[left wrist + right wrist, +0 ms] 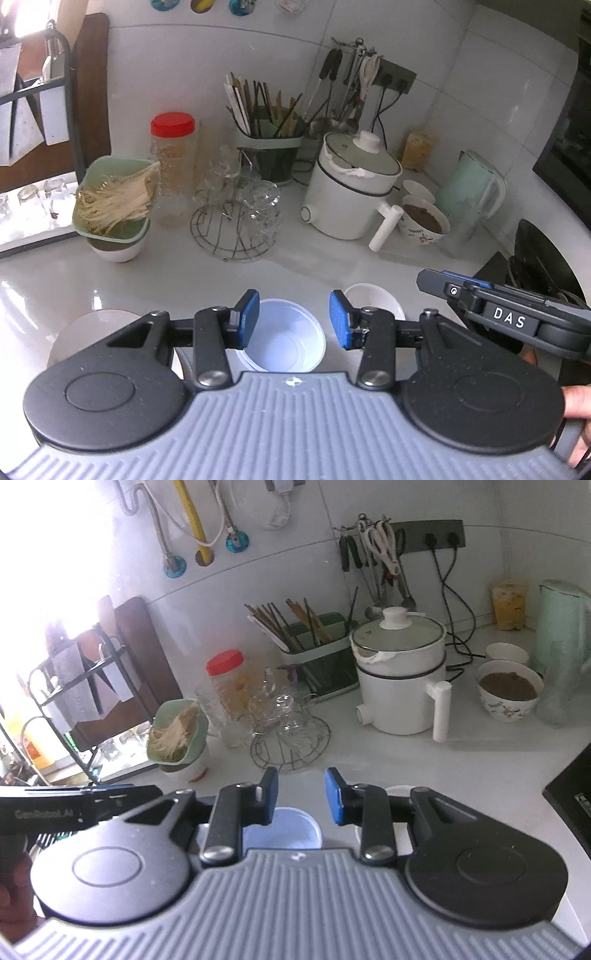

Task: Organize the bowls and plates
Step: 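Move both open grippers toward the white ceramic bowl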

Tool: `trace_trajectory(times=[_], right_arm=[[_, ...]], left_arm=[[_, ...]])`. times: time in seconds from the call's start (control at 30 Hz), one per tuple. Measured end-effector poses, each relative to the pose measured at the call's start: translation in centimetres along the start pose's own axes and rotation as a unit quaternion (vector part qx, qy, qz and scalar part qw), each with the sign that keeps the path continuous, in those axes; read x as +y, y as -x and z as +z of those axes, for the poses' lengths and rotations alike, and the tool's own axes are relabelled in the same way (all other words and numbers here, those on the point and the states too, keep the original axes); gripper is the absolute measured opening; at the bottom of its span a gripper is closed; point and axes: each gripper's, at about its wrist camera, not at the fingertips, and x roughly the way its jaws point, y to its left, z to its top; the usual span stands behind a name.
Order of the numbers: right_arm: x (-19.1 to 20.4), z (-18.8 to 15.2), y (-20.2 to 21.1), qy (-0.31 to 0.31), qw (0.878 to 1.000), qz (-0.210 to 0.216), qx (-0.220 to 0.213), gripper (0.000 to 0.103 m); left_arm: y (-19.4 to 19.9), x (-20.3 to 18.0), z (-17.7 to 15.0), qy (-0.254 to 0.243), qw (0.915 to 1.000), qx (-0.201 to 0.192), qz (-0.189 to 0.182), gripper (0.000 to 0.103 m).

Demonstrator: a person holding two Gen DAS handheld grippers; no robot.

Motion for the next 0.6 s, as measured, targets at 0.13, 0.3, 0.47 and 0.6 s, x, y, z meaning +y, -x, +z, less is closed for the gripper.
trace_trajectory(times=[0.13, 0.3, 0.47, 0.6], right_arm=[[-0.6, -0.4, 0.3, -0.010, 1.000, -0.016, 0.004, 0.032], [-1.9, -1.0, 1.0, -0.031, 0.998, -0.047, 0.005, 0.032], [-3.3, -1.3, 1.1, -0.056, 0.995, -0.075, 0.015, 0.032], [-4.0, -1.5, 0.6, -0.065, 0.993, -0.093, 0.026, 0.040]], left_arm=[[-0.8, -0.6, 0.2, -0.011, 0.9998, 0.009, -0.012, 0.048], [-2.6, -2.1, 0.4, -0.039, 0.9985, 0.027, -0.026, 0.048], [-4.3, -2.8, 0.8, -0.047, 0.9971, 0.045, -0.040, 0.049], [-6.0, -3.0, 1.2, -0.050, 0.9957, 0.064, -0.044, 0.055]])
